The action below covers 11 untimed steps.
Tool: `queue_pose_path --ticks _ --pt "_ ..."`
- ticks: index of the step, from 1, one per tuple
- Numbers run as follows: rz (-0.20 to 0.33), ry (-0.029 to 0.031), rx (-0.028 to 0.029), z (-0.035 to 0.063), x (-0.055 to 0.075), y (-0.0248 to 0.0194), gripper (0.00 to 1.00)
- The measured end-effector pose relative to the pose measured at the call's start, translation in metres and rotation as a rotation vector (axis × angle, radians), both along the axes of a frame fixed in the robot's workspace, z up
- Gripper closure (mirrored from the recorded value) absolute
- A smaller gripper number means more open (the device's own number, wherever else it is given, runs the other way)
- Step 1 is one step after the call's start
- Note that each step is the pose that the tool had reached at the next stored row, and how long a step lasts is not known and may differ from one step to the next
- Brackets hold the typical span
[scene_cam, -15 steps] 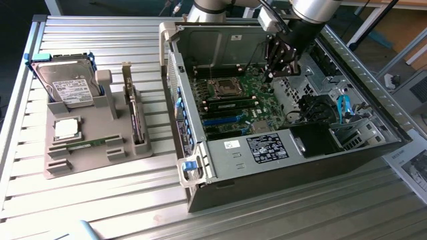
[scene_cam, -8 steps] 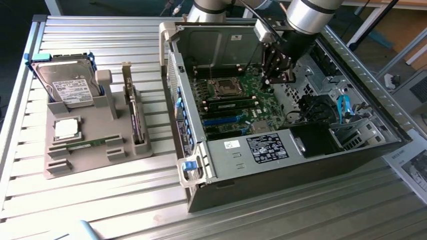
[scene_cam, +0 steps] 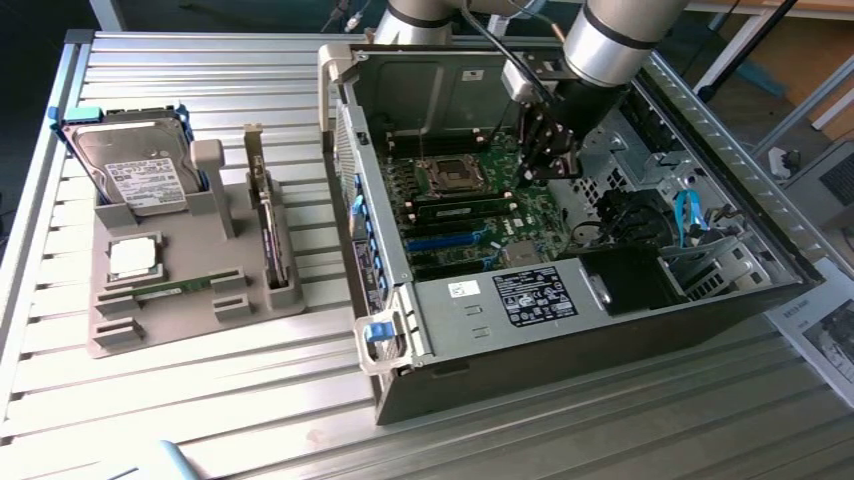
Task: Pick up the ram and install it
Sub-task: 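Press down the ram until it locks into place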
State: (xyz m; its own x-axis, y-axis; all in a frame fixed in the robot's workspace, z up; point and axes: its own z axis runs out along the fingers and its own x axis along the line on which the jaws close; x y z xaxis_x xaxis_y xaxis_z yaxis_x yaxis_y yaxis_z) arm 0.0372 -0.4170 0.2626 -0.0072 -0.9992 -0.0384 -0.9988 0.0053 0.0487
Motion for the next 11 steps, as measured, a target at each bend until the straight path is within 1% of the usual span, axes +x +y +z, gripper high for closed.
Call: queue_pose_path --ticks 2,8,11 --pt "0.000 -0.0002 0.0001 -0.0060 0.000 0.0000 0.90" --pt "0.000 -0.0004 0.0000 -0.0180 0.000 0.0000 0.90" --pt "0.000 -0.0004 -0.0001 -0.0204 0.000 0.0000 0.90"
